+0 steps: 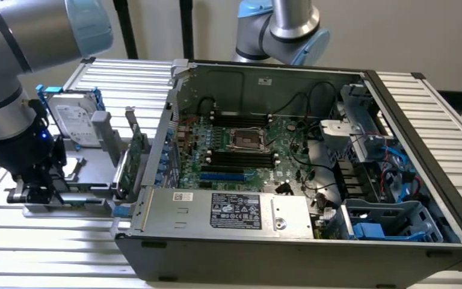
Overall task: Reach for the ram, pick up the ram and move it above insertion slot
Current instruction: 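Pick up the ram and move it above insertion slot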
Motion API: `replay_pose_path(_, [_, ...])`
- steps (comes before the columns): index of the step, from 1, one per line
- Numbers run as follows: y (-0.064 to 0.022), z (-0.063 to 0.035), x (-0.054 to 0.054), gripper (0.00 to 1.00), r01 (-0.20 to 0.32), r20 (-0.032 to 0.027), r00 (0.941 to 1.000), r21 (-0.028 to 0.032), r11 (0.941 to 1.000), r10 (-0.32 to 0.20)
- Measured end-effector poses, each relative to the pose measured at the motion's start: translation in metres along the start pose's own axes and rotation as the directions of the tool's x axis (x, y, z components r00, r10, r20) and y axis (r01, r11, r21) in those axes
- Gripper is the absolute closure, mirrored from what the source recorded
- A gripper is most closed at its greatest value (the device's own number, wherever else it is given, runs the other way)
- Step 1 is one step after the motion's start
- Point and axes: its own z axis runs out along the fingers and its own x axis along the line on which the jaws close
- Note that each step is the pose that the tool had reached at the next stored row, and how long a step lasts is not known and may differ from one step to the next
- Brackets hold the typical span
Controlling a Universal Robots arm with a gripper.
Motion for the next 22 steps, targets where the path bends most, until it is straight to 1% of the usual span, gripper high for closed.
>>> replay_pose_path(10, [-0.0004, 0.0182, 0.002, 0.64, 0.000, 0.0000, 1.0000, 0.0000, 1.0000, 0.000])
replay_pose_path(13, [-0.0011, 0.0226, 0.002, 0.64, 0.000, 0.0006, 1.0000, -0.0009, 1.0000, 0.000])
replay_pose_path(16, [-0.0030, 0.0239, 0.002, 0.64, 0.000, 0.0030, 1.0000, -0.0039, 1.0000, 0.000])
replay_pose_path(19, [-0.0057, 0.0246, 0.002, 0.64, 0.000, 0.0057, 1.0000, -0.0097, 1.0000, 0.000])
replay_pose_path(22, [-0.0069, 0.0251, 0.002, 0.64, 0.000, 0.0070, 1.0000, -0.0135, 0.9999, 0.000])
